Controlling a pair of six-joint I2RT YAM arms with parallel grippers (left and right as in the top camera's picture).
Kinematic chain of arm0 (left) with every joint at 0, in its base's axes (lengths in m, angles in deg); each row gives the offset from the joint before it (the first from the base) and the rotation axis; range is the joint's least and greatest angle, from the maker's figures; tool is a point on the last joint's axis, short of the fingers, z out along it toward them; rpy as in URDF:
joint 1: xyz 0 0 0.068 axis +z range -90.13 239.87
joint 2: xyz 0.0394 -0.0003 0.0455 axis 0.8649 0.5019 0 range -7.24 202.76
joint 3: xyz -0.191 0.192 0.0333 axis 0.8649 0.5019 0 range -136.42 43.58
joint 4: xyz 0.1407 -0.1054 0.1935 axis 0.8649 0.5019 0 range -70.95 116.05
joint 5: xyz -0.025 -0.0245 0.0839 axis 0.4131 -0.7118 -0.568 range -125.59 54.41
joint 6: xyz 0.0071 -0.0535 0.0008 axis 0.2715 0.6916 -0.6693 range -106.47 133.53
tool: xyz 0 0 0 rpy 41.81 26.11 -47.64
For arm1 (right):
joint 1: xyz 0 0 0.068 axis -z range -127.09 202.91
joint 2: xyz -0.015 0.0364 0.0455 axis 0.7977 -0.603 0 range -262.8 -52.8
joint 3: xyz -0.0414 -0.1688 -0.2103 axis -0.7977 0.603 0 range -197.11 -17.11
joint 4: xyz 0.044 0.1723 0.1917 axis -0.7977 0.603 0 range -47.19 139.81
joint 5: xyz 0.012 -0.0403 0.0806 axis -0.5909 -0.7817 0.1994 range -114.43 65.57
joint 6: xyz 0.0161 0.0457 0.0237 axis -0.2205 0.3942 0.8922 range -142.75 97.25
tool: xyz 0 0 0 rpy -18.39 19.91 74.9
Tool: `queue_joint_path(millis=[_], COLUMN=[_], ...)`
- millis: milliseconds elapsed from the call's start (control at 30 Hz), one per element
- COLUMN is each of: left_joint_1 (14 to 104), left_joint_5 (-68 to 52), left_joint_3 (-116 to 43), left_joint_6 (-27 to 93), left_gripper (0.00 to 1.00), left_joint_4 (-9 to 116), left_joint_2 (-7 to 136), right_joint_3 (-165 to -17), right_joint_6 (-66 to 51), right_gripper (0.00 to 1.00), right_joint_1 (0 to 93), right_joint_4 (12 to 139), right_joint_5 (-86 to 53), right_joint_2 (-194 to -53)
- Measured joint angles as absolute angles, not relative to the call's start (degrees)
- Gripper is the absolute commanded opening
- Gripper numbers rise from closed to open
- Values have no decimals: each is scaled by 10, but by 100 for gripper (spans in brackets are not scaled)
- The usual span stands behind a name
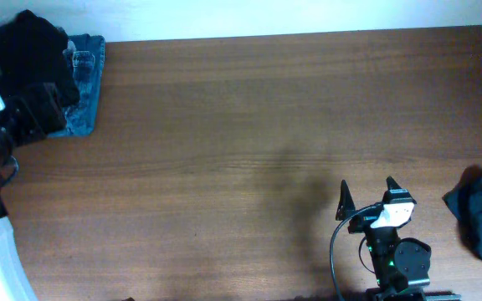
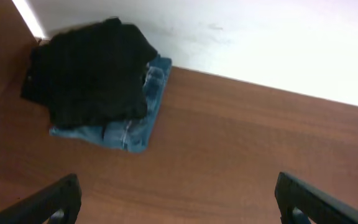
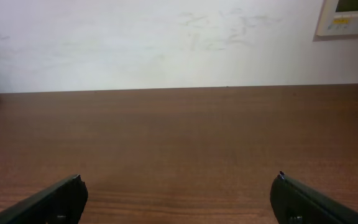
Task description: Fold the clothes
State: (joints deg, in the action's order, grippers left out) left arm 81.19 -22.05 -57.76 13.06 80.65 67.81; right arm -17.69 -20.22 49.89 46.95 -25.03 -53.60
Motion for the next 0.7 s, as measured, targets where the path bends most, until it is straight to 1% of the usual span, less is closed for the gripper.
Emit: queue_joint_path(millis=[133, 267, 500, 700], left_joint_1=[792, 742, 694, 676], left_joint_5=[-226, -232, -233, -205], left_joint_3=[-552, -483, -251, -39], left_joint_6=[129, 105, 86, 83], left_gripper=[99, 99, 99, 99], left_joint_4=[812, 766, 601, 447], left_joint_2=[643, 566, 410, 324], right_joint_3=[-177, -177, -177, -177], right_joint_6=[-202, -202, -202, -202], right_gripper=[99, 99, 99, 99], right_joint_1=[499, 499, 499, 499], right_joint_4=[470, 470, 469, 470], right_joint_5=[-251, -252, -255, -255], right_joint_2=[-536, -536, -536, -536])
